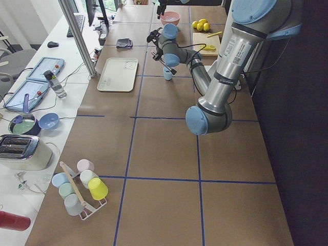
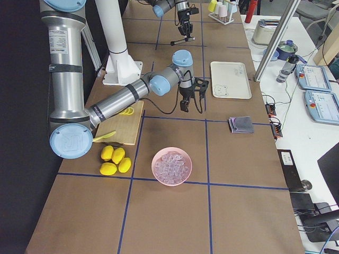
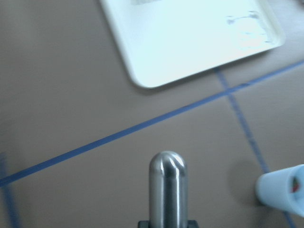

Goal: Mash ice and strawberries in cup
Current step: 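Carry the muddler with the left gripper and lower it into the blue cup, then press the muddler down on the ice and strawberry with the left gripper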

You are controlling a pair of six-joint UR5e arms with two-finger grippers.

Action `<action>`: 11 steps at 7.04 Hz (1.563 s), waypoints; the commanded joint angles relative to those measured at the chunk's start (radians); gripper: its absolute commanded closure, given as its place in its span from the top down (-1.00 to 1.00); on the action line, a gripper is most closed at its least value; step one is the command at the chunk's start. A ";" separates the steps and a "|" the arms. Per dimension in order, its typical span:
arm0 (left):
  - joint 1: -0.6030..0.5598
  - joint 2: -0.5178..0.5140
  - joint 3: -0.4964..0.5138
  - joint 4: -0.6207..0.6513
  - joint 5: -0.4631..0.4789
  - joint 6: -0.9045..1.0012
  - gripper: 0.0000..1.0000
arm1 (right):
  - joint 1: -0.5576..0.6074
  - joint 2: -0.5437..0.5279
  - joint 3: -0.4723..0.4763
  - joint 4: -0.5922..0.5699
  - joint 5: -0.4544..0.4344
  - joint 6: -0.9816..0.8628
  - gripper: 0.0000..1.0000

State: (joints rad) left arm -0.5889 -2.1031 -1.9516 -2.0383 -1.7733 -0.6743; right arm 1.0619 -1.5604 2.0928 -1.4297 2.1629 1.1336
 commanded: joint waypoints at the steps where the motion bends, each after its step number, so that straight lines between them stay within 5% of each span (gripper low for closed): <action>1: 0.206 -0.006 0.009 -0.209 0.400 0.104 -0.99 | 0.001 -0.001 -0.002 0.000 0.000 0.000 1.00; 3: 0.290 -0.014 0.019 -0.246 0.625 0.102 -0.97 | 0.001 0.002 0.000 0.000 0.000 0.000 1.00; 6: 0.293 -0.020 0.190 -0.591 0.742 0.145 -0.96 | 0.001 0.002 0.001 0.000 0.001 0.000 1.00; 11: 0.331 -0.005 0.286 -0.757 0.767 0.157 -1.00 | 0.000 0.010 0.003 0.000 0.005 0.002 1.00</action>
State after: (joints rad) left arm -0.2666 -2.1099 -1.6776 -2.7807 -1.0095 -0.5175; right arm 1.0617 -1.5517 2.0946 -1.4297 2.1672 1.1350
